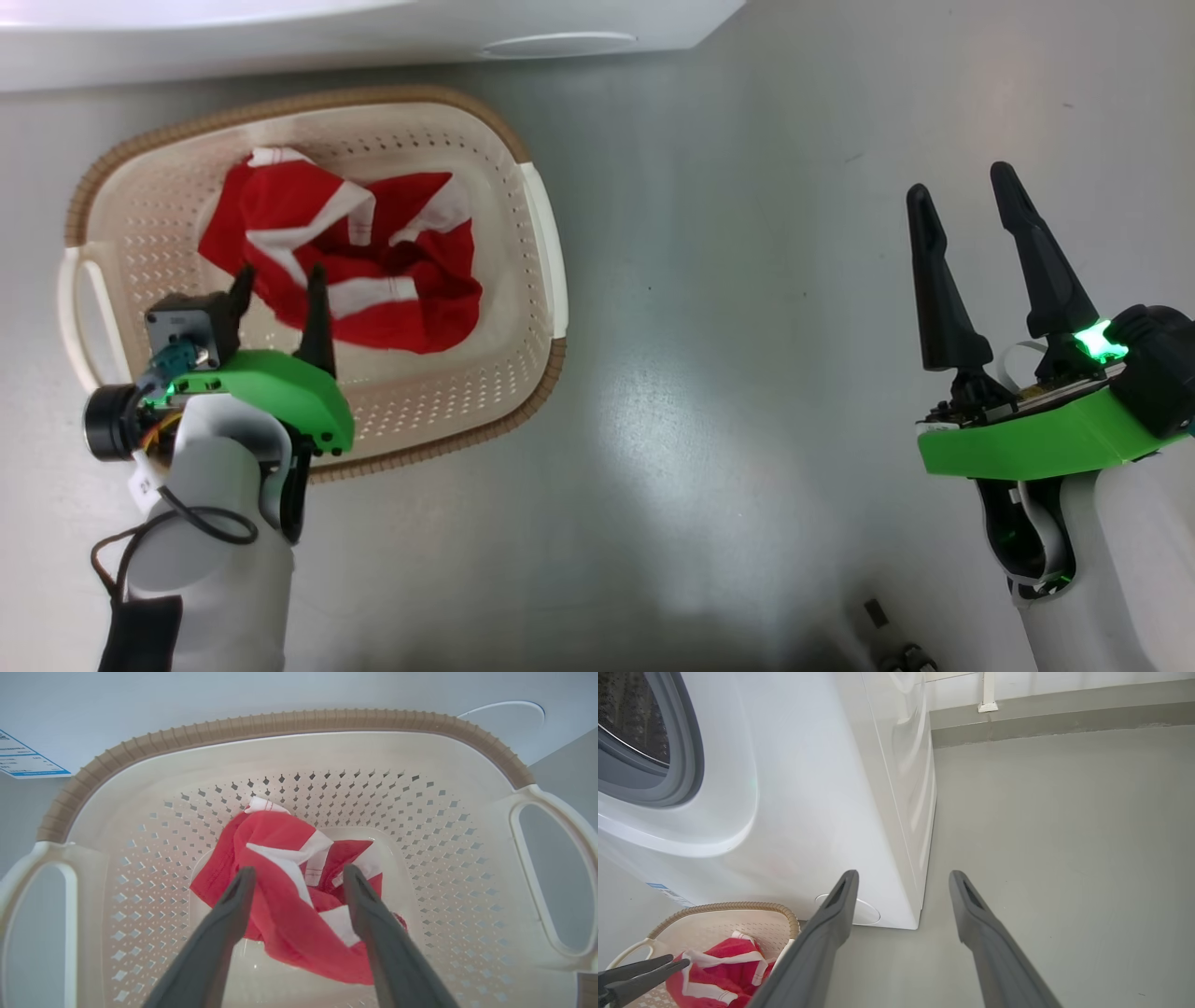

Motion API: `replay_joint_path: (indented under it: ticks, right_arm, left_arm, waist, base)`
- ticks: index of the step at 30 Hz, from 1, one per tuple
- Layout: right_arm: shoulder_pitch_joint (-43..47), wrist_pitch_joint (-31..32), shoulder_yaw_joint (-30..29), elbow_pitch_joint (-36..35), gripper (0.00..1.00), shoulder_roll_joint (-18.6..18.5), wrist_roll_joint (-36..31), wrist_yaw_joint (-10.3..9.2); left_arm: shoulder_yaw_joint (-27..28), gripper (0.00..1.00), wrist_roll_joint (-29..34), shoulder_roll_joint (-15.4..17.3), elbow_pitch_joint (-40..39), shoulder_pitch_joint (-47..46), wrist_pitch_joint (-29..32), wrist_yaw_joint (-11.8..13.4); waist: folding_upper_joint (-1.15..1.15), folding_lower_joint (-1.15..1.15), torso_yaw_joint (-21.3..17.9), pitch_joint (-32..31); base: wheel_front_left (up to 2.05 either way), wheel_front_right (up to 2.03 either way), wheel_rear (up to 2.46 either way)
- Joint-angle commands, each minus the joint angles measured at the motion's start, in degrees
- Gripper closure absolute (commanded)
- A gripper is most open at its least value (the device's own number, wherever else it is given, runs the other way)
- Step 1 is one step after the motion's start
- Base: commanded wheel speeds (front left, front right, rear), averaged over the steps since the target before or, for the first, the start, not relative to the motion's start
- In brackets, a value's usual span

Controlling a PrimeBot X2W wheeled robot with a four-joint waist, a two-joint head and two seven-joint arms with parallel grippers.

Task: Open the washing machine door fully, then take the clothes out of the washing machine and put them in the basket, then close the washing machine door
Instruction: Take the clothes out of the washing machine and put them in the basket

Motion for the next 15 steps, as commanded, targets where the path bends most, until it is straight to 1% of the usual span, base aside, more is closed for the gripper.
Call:
replay_joint_path:
  ticks: [1, 6, 15]
  right_arm:
    - [1.2, -0.4, 1.0, -1.1, 0.0, -0.3, -0.4, 0.36]
    - [1.5, -0.4, 0.6, -0.6, 0.0, -0.6, -0.3, 0.36]
    - [2.3, -0.4, 0.4, 0.2, 0.0, -1.4, -0.2, 0.36]
  left_arm:
    - [1.5, 0.0, -0.5, 1.6, -1.0, 2.1, -0.3, -0.5]
    - [2.3, 0.0, -1.3, 1.4, -2.7, 3.4, -0.3, -0.7]
    - [3.4, 0.0, -2.5, 1.3, -9.9, 7.0, -0.3, -1.6]
  waist:
    - [0.0, 0.0, 0.4, -0.7]
    - [0.0, 0.0, 1.1, -2.5]
    - [0.0, 0.0, 2.5, -7.4]
  base:
    - [0.0, 0.0, 0.0]
    - [0.0, 0.0, 0.0]
    - [0.0, 0.0, 0.0]
